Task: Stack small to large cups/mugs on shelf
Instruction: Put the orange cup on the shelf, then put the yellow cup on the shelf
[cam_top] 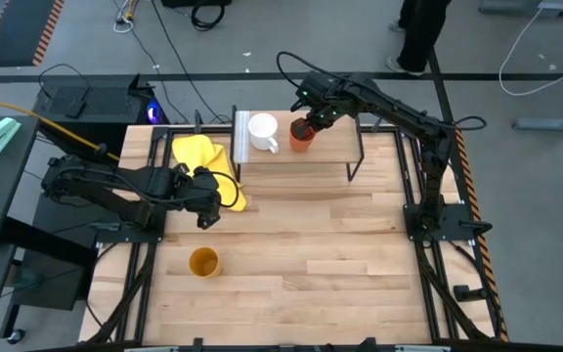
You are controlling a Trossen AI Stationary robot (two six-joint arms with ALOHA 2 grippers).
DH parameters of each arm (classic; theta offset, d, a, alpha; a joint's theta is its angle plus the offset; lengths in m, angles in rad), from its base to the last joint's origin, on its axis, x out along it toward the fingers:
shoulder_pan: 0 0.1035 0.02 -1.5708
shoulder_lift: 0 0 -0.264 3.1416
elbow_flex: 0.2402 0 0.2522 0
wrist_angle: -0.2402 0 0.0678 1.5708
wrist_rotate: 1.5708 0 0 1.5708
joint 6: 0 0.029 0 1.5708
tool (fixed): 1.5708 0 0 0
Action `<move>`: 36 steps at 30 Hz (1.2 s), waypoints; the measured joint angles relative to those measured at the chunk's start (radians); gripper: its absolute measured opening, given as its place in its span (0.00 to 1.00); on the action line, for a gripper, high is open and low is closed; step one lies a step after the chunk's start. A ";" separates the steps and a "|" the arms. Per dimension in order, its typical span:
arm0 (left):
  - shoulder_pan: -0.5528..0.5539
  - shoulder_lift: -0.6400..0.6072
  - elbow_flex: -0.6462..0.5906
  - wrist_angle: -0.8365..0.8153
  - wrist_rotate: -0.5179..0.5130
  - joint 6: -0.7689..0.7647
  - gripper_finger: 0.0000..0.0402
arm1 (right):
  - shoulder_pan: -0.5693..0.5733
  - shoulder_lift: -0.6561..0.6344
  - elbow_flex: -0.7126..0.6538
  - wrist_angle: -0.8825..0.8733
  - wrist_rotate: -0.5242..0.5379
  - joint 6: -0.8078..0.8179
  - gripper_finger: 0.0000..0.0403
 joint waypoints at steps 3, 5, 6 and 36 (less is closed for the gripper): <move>0.000 0.000 0.000 0.000 0.000 0.000 0.06 | 0.000 0.000 0.000 0.004 0.000 0.004 0.05; 0.000 0.000 0.000 0.000 0.000 0.000 0.06 | 0.000 0.000 -0.001 0.007 0.000 0.005 0.08; 0.000 0.000 0.000 0.000 0.000 0.000 0.06 | 0.000 0.001 -0.001 0.009 0.000 0.005 0.09; -0.007 0.000 0.000 -0.011 0.000 -0.002 0.05 | 0.178 -0.209 -0.001 -0.075 0.170 -0.054 0.16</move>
